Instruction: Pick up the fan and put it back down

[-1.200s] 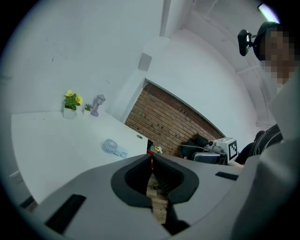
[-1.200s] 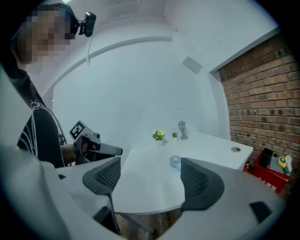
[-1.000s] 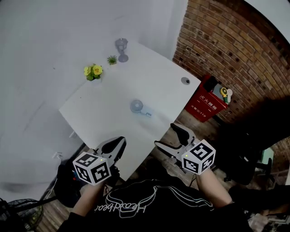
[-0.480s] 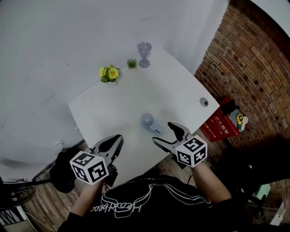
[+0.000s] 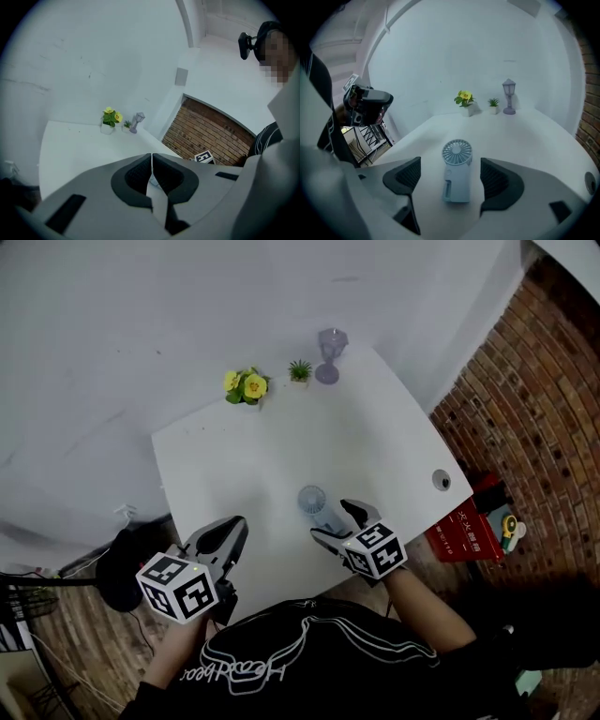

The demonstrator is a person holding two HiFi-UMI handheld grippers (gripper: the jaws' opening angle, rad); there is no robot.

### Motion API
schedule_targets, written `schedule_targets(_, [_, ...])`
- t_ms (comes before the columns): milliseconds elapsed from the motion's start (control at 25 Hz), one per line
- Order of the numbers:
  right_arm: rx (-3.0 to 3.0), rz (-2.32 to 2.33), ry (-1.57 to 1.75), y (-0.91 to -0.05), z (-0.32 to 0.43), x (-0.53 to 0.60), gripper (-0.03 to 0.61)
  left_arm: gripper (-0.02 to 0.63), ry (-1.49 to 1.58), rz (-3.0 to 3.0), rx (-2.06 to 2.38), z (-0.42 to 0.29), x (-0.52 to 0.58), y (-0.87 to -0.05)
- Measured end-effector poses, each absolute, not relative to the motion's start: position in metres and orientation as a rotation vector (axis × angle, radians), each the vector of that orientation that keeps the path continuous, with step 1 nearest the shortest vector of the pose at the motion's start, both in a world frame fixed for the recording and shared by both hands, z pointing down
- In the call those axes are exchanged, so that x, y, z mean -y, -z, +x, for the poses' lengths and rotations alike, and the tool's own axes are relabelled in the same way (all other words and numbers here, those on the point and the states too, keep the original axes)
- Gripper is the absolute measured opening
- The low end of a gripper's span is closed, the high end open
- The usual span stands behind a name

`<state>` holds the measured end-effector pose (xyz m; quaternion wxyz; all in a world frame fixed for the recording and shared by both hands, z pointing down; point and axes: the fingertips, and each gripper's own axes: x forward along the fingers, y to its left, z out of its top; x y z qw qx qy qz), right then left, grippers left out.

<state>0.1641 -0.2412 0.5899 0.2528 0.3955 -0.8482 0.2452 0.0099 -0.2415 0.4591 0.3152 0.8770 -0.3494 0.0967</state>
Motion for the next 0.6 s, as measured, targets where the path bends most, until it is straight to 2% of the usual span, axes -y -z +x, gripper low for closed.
schedule_targets(360, [2.224,1.028,-0.645,-0.63,0.161,0.257,0.358,0.035,-0.247,2.227,1.021,-0.007,0.24,-0.487])
schedule_targets(600, [2.197,1.001,-0.589,-0.634,0.157,0.257,0.276,0.035,-0.229,2.206,1.069,-0.016,0.23,-0.483])
